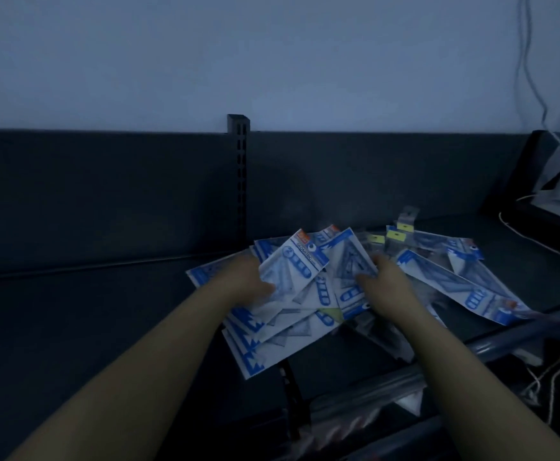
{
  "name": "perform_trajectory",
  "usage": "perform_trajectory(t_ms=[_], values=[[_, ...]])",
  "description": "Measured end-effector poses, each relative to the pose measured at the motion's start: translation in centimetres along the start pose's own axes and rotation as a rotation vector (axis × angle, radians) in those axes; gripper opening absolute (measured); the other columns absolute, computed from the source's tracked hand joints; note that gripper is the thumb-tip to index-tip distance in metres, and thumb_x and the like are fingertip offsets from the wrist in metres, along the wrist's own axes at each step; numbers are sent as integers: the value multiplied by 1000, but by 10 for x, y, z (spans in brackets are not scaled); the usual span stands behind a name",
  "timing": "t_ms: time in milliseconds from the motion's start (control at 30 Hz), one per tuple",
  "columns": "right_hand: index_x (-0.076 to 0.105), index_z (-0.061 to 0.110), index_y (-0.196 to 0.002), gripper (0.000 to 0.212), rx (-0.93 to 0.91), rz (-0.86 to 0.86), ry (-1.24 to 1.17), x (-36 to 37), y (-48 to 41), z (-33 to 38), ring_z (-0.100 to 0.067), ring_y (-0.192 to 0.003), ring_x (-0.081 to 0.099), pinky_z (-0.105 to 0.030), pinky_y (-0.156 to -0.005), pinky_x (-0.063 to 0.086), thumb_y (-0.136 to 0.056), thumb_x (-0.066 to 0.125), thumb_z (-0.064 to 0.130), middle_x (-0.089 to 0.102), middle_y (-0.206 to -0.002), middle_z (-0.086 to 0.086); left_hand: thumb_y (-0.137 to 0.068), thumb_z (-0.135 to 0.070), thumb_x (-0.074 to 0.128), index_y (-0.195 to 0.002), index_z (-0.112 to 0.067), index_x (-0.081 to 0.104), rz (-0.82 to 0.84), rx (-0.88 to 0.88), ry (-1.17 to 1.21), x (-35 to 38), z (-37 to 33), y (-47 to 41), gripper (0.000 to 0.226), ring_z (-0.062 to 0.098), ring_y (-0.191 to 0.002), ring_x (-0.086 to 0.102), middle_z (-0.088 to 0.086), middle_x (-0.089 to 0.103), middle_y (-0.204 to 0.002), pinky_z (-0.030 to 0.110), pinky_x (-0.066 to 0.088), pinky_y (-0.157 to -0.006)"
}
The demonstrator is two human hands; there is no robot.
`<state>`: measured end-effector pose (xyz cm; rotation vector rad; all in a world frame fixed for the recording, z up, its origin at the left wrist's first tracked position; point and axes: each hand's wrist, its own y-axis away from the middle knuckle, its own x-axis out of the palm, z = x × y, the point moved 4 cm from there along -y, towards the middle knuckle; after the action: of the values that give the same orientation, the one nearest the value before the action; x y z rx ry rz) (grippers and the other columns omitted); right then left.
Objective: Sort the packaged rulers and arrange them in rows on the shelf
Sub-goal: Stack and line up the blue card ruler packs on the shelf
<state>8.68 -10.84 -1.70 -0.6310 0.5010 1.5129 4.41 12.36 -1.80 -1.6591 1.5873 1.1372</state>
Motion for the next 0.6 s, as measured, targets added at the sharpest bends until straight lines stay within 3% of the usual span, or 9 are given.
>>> perform_trajectory(t_ms=[67, 133, 300, 433, 500, 600], values=[[50, 9, -115, 23, -2, 0, -15, -4, 1, -4, -22, -76, 58, -38, -65, 51, -94, 51, 18, 59, -96, -10, -86, -43, 64, -121, -9, 55, 11, -30, -50, 4, -2, 1, 49, 22, -100, 55, 9, 56, -121, 27, 40, -72], [49, 11, -112, 20, -5, 8, -28, -5, 1, -7, -23, -75, 58, -37, -64, 50, -94, 52, 18, 58, -96, -10, -83, -40, 70, -114, -11, 59, 70, -26, 55, 9, -2, 3, 43, 17, -93, 57, 6, 62, -113, 27, 44, -71], [46, 16, -102, 11, -42, -4, -43, 3, -2, -2, -20, -72, 56, -38, -66, 51, -94, 53, 17, 55, -87, -5, -81, -35, 75, -111, -16, 65, 193, 25, 243, 7, 4, 15, 38, 2, -77, 57, -4, 65, -102, 15, 45, -60], [46, 15, -104, 9, -72, 1, -120, 9, -5, 12, -13, -68, 52, -36, -63, 49, -96, 51, 15, 52, -85, 0, -85, -25, 72, -100, -12, 63, -17, -53, 417, -29, 24, 15, 22, 11, -76, 60, 0, 65, -91, 21, 49, -60], [46, 14, -106, 11, -90, 7, -126, 14, -7, 19, -12, -68, 51, -35, -61, 49, -96, 50, 15, 53, -90, -2, -89, -22, 66, -109, -7, 63, -140, -110, 490, -44, 40, 12, 24, 22, -91, 62, 11, 66, -108, 31, 53, -78], [47, 11, -111, 16, -105, 48, -110, 27, -6, 26, -14, -72, 53, -31, -59, 45, -96, 50, 15, 54, -95, -5, -93, -21, 61, -120, -5, 60, -128, -174, 494, -43, 52, 7, 31, 29, -108, 59, 18, 61, -124, 37, 49, -94]])
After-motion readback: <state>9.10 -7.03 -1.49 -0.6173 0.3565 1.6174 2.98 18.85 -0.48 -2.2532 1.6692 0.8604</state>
